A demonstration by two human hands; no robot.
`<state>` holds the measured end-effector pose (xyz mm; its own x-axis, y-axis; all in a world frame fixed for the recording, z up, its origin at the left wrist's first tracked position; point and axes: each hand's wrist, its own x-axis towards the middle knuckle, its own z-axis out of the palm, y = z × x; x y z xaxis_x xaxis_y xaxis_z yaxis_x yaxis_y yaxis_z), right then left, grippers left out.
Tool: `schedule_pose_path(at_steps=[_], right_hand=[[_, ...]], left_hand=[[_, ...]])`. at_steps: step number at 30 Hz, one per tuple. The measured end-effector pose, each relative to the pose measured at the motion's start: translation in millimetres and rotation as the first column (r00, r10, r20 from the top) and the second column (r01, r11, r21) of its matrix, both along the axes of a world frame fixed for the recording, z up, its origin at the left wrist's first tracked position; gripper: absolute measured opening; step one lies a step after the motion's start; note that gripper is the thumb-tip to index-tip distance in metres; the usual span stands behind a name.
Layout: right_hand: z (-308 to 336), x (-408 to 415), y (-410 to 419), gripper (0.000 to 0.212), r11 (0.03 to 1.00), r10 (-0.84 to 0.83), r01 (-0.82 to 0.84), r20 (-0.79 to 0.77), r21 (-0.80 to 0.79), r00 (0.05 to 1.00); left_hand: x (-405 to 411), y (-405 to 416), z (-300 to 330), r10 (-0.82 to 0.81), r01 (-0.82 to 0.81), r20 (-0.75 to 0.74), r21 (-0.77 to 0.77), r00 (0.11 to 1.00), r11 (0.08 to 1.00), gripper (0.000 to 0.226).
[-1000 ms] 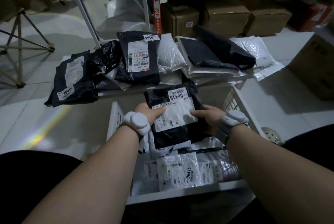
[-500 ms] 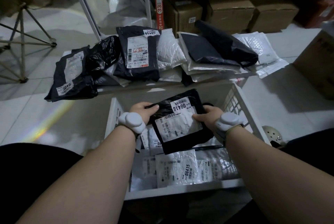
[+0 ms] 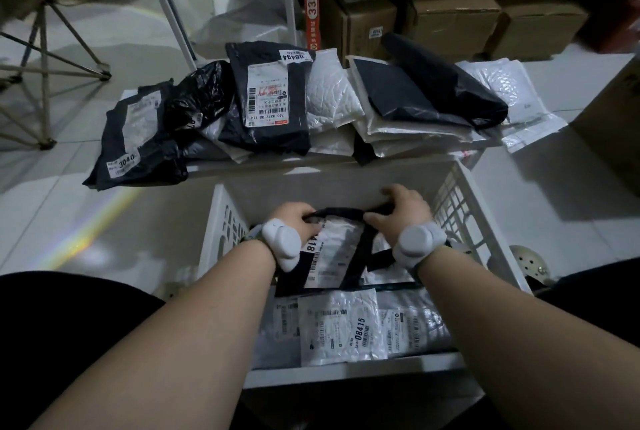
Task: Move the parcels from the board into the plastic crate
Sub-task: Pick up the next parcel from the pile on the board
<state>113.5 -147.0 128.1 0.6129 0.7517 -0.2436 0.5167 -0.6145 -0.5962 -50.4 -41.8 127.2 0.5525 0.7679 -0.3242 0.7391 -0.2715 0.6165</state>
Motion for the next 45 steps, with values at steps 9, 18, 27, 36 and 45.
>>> schedule_pose_path(at_steps=[9,18,27,36,45], right_hand=[[-30,3,-16,0.063,0.924,-0.368,0.217,-0.575,-0.316,0.730],[-64,7,-4,0.050,0.874,-0.352,0.453,-0.871,-0.175,0.342],[-75,27,-22,0.061,0.945,-0.314,0.269,-0.740,-0.185,0.594],[-47,53,-33,0.060,0.907,-0.174,0.038,-0.291,-0.418,0.941],[-79,68,-58,0.062,0.718,-0.013,-0.095,-0.150,-0.690,0.989]], left_hand=[[9,-10,-16,0.676,-0.301,0.273,-0.738,0.685,0.603,0.012],[14,-18,-19,0.666,-0.266,0.234,-0.785,0.708,0.559,0.014],[4,-4,-44,0.404,-0.237,0.160,-0.598,0.900,0.765,0.076],[26,-16,-57,0.290,-0.218,0.051,-0.537,0.956,0.815,0.007],[44,-47,-86,0.097,-0.137,-0.098,-0.631,0.990,0.763,0.027]])
